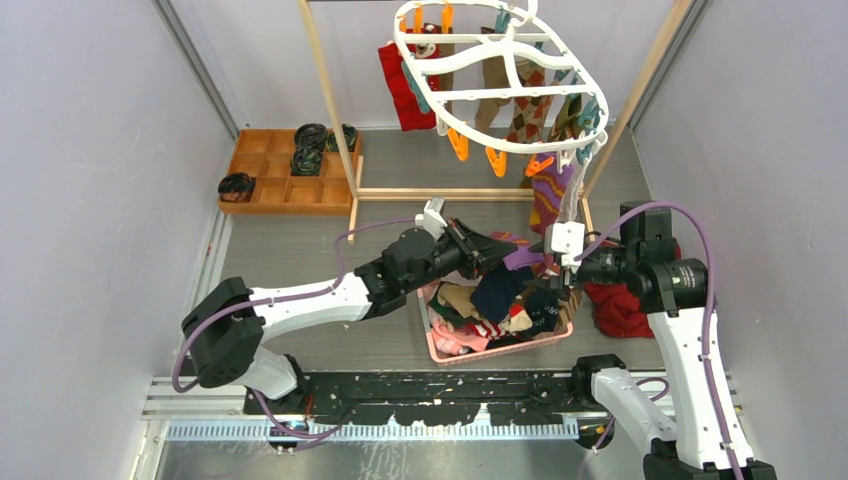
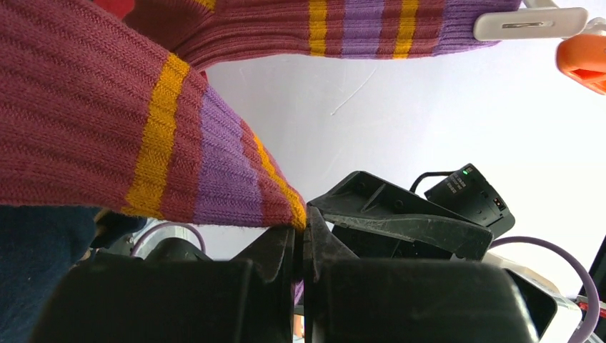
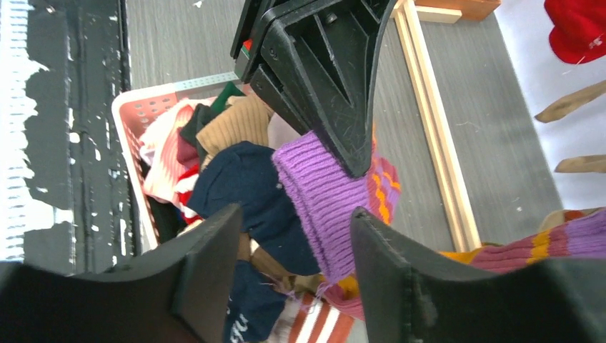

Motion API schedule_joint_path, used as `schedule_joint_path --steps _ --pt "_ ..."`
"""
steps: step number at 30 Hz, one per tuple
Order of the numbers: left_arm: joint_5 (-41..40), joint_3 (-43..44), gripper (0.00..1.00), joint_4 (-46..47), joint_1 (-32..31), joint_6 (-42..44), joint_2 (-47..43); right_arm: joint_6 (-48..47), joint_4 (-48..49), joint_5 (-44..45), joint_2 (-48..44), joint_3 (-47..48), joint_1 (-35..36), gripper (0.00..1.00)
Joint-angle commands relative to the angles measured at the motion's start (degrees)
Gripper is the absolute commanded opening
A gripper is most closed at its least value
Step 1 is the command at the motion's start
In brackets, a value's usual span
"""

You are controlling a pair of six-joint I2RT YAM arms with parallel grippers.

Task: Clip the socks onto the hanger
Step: Pick up the sock from the bin.

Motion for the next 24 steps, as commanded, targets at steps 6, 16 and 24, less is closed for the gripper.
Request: schedule_joint_path --steps 6,16,24 --pt "2.25 2.26 0.00 6.58 0.08 -2.53 0.82 0.90 3.80 2.19 -0.73 -0.90 0.88 0.19" --pt "2.20 -1.42 0.11 15.58 0.09 -2.75 1.55 6.43 2.60 -1.35 -1.97 -0.93 0.86 0.01" --pt "2.32 -2.84 0.01 13.87 0.74 -2.72 0.18 3.96 -3.60 -0.27 -2.71 3.11 0.38 0.35"
